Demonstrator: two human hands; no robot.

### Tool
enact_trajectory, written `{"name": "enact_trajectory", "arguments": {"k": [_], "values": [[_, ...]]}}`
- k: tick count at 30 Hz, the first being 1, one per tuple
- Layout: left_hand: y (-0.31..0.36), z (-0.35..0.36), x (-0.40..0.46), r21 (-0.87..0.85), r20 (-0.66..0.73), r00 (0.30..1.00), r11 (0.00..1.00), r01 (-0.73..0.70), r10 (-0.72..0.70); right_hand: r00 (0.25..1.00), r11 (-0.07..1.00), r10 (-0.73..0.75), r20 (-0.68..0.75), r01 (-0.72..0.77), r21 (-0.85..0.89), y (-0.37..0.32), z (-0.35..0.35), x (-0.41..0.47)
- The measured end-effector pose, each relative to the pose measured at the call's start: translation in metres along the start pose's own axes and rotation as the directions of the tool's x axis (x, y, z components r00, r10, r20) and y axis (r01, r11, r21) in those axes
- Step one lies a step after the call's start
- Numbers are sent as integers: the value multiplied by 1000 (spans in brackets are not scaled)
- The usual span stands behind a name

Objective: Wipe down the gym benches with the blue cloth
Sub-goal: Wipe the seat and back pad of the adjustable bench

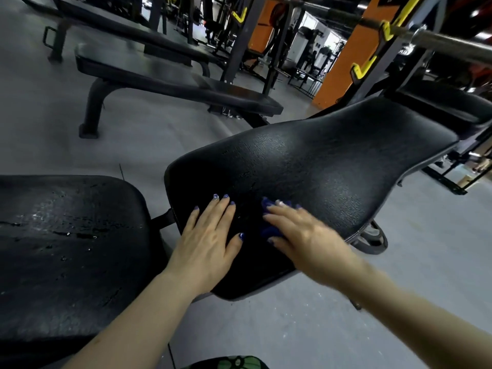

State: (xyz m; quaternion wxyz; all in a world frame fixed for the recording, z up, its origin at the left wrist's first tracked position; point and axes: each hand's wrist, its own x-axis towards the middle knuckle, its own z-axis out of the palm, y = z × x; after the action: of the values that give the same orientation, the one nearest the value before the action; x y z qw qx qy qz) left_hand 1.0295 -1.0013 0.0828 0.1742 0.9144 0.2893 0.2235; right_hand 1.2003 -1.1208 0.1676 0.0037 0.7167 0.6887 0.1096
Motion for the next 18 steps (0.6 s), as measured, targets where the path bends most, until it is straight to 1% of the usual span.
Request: {"name": "enact_trajectory", "arguments": {"k": [3,5,7,8,10,12,16,18], "values": [[-1,1,0,-11,15,1000,1000,4,-4,998,996,70,7,-70,50,22,-8,12],[-2,3,0,-14,12,1000,1000,10,-10,1000,1000,12,17,-12,6,22,-2,27],[-3,3,0,-18,14,1000,1000,13,-13,995,998,-58,80,59,-10,26,0,50],[-3,3,-1,-18,14,1000,1000,12,-12,992,998,-64,107,65,-6,32,-1,63],[-4,2,-1,-14,12,1000,1000,7,-7,993,999,-35,109,34,14,46,-1,93],[-4,2,-2,-22,11,1000,1000,8,-8,994,998,26,104,-31,48,52,1,127],[-6,3,-3,-15,14,1000,1000,1,-1,991,993,74,116,-84,82,30,21,196],[-6,3,-2,-9,23,1000,1000,-1,1,992,992,84,92,-92,88,11,30,219]]}}
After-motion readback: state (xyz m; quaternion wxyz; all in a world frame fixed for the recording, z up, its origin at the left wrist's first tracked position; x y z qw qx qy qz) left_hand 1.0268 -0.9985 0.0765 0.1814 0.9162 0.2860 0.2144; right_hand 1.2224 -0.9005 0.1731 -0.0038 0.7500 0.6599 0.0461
